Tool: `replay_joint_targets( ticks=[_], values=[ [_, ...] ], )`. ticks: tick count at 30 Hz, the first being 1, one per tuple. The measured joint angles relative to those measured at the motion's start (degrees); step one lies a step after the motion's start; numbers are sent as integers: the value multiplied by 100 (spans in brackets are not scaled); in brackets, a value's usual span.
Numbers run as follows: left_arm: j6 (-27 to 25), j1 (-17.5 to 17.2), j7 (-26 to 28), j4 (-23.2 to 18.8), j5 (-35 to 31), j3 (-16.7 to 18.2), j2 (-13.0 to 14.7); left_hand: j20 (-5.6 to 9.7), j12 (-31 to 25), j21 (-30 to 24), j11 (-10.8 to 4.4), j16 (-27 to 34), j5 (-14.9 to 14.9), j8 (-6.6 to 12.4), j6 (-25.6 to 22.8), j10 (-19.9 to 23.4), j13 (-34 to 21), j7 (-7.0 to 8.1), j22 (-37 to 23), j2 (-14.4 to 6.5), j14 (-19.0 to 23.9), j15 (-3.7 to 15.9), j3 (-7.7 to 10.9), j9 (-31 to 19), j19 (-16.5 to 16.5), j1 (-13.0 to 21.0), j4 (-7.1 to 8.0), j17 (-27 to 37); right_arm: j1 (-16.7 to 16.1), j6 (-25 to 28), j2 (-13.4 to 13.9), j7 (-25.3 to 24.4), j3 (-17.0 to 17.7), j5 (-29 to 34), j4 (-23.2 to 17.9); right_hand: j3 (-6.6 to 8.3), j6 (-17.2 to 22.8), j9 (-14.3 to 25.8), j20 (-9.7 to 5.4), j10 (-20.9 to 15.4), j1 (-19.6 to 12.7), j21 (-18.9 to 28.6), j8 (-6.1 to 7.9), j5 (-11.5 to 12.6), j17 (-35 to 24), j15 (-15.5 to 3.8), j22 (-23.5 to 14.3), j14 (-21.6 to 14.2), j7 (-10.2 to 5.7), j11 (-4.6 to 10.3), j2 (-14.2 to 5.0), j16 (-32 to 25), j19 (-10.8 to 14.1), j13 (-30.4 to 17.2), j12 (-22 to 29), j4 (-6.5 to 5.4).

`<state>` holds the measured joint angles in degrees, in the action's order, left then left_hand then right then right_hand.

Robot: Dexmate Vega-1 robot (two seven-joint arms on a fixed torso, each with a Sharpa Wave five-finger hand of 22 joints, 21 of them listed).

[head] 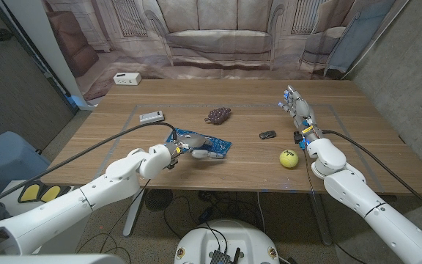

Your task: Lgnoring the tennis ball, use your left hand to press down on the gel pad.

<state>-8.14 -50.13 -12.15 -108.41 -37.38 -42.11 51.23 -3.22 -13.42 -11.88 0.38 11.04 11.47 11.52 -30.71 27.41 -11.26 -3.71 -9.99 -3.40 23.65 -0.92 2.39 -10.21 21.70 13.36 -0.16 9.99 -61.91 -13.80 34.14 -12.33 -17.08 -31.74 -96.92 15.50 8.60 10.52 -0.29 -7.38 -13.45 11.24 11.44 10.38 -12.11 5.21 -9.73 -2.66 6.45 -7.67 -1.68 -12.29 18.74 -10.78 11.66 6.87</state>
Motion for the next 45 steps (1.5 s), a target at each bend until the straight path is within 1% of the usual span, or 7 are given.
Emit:
replay_joint_targets(
  ticks=[17, 18, 19, 22, 32, 37, 45],
  values=[
    [-107, 48, 1, 30, 27, -69, -9, 0, 0, 13, -8, -6, 0, -12, 2, 1, 2, 2, -1, 23, 0, 0, 18, -1, 0, 23, -18, 2, 20, -42, -32, -11, -1, -8, 35, 0, 0, 0, 0, 0, -22, 0, 0, 0, 0, 0, 0, 0, 0, 0, -22, 0, 0, 0, 0, 0],
    [-119, 27, 1, 16, 37, -69, 6, 0, 0, 17, -9, -22, 0, -27, 3, 0, 28, 2, 0, 23, -1, -1, 18, 0, -1, 23, -18, 1, 21, -50, -35, -12, -1, -7, 37, 0, 0, 0, 0, 0, -22, 0, 0, 0, 0, 0, 0, 0, 0, 0, -22, 0, 0, 0, 0, 0],
    [-125, 23, 1, 10, 39, -69, 10, -1, 0, 20, -9, -22, 0, -27, 5, 0, 204, 2, 0, 23, 0, 1, 11, 4, -1, 23, -24, -1, 23, -52, -39, -13, -1, -6, 41, 0, 0, 0, 0, 0, -22, 0, 0, 0, 0, 0, 0, 0, 0, 0, -22, 0, 0, 0, 0, 0],
    [-169, 11, 1, -8, 89, -69, 25, 5, 1, 19, -9, -21, 0, -27, 5, 0, 210, 2, 0, 23, 10, 11, -6, 4, 4, 23, -42, -2, 28, -58, -46, -13, -1, -5, 51, 0, 0, 0, 0, 1, -22, 0, 0, 0, 0, 1, 0, -1, 0, 0, -22, 0, 0, 0, 0, 0],
    [-200, -149, 0, -154, 193, 76, 133, 7, 2, 15, -10, -20, 0, -24, -20, 1, 210, 27, 1, 23, 10, 11, 4, 4, 6, 23, -51, -1, 48, -100, -71, -12, -17, 7, 74, -24, 0, 0, 0, 1, -22, 0, 0, 0, 0, 22, 0, -22, 0, 0, -22, 0, 0, 0, 0, 24],
    [-193, -184, 0, -169, 241, 121, 144, 8, 3, 14, -11, -20, 0, -22, -39, 3, 210, 46, 1, -8, 10, 11, 9, 4, 6, 53, -57, -1, 49, -102, -73, -12, -19, 12, 75, -24, 32, 0, -1, 1, -22, 0, 0, 0, 0, 22, 0, -22, -32, 0, -22, 0, 0, 0, 0, 24],
    [-133, -196, 28, -171, 290, 154, 135, 15, 8, 13, -32, -21, 0, 4, -41, 24, 209, 46, 1, -8, 16, 17, 9, -3, 14, 53, -56, 0, 24, -113, -69, -26, -17, 24, 50, -24, 31, 0, 0, 1, -53, 0, 0, 0, 0, 21, 0, -21, -32, 0, -53, 0, 0, 0, 0, 24]
  ],
)
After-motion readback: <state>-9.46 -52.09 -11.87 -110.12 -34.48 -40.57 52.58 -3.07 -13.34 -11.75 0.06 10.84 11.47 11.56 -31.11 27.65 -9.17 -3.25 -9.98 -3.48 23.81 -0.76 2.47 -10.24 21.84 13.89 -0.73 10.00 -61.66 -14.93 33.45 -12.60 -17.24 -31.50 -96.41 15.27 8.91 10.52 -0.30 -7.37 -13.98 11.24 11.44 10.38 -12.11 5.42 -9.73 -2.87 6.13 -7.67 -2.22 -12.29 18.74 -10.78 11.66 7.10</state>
